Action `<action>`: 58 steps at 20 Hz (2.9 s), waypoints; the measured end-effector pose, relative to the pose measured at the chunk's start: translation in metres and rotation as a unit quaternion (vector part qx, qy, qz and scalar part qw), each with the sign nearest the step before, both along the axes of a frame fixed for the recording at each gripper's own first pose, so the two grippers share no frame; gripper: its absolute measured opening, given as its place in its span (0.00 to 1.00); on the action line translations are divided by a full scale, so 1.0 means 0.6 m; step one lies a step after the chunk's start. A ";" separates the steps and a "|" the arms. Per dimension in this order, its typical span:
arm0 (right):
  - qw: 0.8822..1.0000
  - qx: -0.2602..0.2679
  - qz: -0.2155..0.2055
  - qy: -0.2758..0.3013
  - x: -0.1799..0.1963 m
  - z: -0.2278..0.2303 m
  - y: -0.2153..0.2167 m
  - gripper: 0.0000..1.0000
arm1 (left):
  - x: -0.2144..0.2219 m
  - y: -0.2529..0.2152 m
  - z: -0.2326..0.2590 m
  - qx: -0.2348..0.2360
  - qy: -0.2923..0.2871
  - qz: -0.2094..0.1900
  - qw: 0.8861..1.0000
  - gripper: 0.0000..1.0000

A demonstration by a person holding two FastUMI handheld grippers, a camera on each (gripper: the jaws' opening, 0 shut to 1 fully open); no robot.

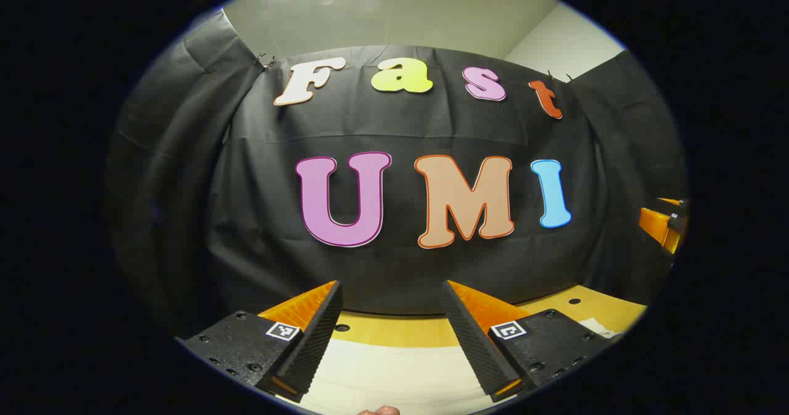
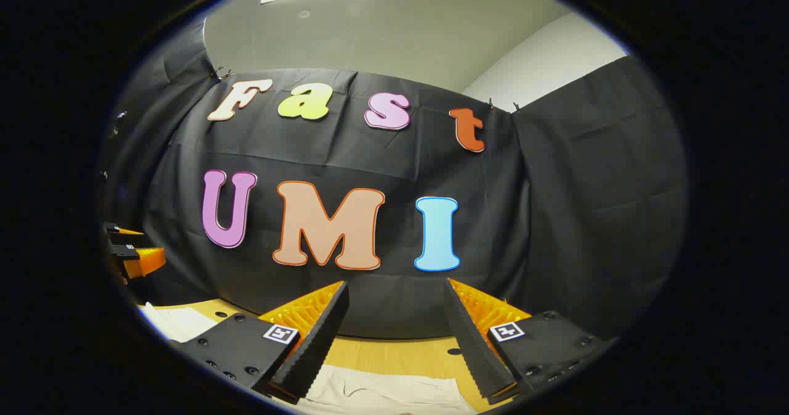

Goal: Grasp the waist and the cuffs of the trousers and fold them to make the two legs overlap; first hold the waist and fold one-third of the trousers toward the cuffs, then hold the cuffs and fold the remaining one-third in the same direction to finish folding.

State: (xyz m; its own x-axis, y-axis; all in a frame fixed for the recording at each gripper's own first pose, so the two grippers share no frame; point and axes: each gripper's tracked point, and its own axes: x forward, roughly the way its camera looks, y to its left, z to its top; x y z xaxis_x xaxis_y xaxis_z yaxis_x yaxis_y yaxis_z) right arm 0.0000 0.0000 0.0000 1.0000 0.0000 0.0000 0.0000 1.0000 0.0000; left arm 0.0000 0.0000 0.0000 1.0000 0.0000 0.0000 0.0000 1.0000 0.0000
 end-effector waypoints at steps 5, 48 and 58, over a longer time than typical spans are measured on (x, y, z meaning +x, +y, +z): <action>1.000 -0.008 0.010 0.001 -0.011 0.000 0.003 0.97 | -0.009 0.006 0.006 0.006 -0.005 0.003 1.000 0.96; 0.859 -0.399 0.241 0.212 -0.260 -0.448 -0.171 0.97 | -0.067 -0.006 -0.041 0.032 0.030 0.072 0.996 0.96; 0.764 -0.477 0.350 0.258 -0.323 -0.575 -0.175 0.98 | -0.088 -0.017 -0.050 0.047 0.040 0.089 0.994 0.96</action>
State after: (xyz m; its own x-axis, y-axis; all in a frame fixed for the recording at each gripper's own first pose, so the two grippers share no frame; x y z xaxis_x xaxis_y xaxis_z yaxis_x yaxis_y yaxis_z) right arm -0.1940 -0.1049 -0.3448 0.6217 0.2882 -0.7283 -0.7808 0.3009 -0.5475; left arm -0.0530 -0.0104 -0.0301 0.9811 0.1801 -0.0712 -0.1726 0.9799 0.1002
